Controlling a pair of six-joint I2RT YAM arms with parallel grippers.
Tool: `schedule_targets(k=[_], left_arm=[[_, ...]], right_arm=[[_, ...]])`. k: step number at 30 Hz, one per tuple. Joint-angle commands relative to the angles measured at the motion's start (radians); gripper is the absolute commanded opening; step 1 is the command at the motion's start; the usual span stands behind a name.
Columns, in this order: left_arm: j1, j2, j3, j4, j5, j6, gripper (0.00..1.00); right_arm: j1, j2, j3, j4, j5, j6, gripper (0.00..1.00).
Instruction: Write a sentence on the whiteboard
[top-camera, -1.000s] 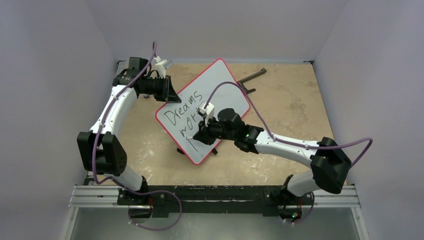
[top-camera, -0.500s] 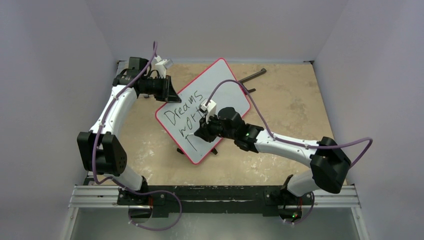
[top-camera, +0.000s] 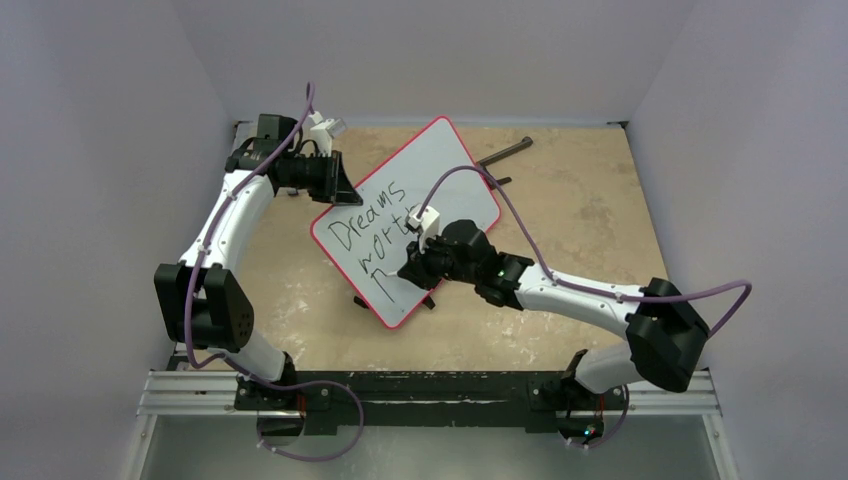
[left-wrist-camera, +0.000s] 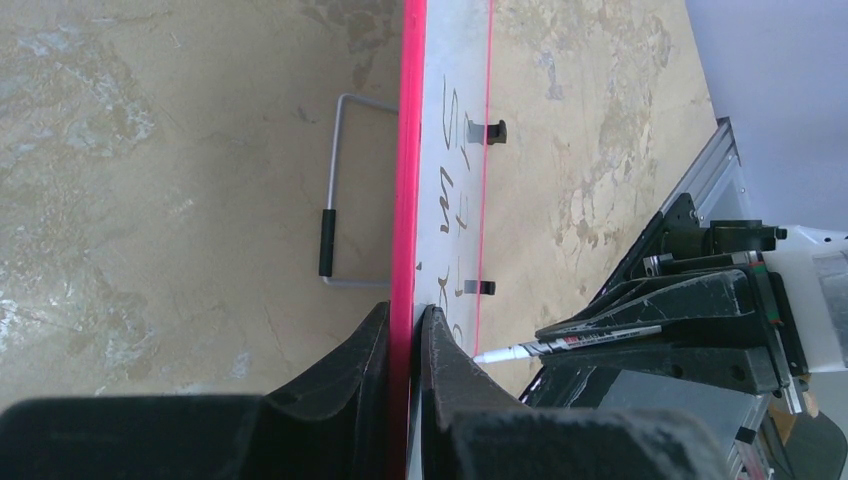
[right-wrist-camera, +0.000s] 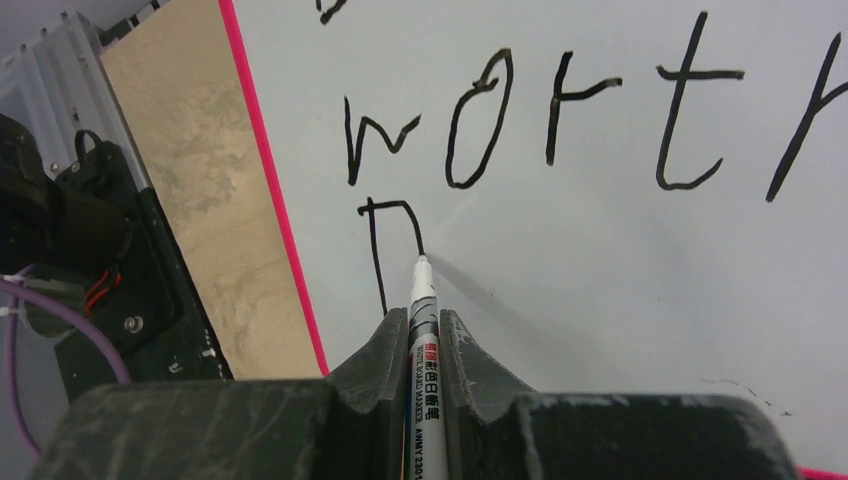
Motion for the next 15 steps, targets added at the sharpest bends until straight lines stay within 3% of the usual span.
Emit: schedule_targets(k=[1, 15], left_arm=[[0.020, -0.032, 0.009, 0.053, -0.112, 0.024, 0.00], [0.020, -0.040, 0.011, 0.054, -0.105, 0.024, 0.00]], right_arm=[[-0.007, -0.029, -0.030, -0.031, 0.024, -0.026, 0.00], [-0.005, 0.008, 0.013, 0.010, -0.154, -0.041, 0.00]])
